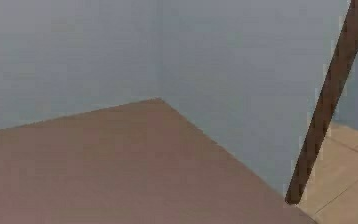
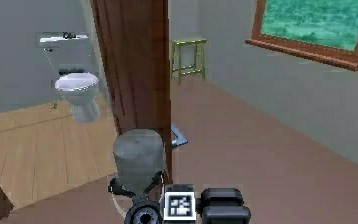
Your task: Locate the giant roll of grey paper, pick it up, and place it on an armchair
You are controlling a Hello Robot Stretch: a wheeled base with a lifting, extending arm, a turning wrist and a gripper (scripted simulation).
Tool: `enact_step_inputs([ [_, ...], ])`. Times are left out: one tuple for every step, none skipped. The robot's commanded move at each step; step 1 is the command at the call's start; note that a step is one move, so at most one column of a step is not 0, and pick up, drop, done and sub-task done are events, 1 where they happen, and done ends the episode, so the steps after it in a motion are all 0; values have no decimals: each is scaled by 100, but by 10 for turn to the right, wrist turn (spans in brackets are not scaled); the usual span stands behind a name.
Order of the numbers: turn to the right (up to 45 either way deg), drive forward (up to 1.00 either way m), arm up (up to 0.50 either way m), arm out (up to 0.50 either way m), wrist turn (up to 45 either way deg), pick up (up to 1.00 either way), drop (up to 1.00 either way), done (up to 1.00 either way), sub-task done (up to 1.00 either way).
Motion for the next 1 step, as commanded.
enact_step_inputs([
  [360, 0, 0, 0, 0, 0, 0, 0, 0],
])
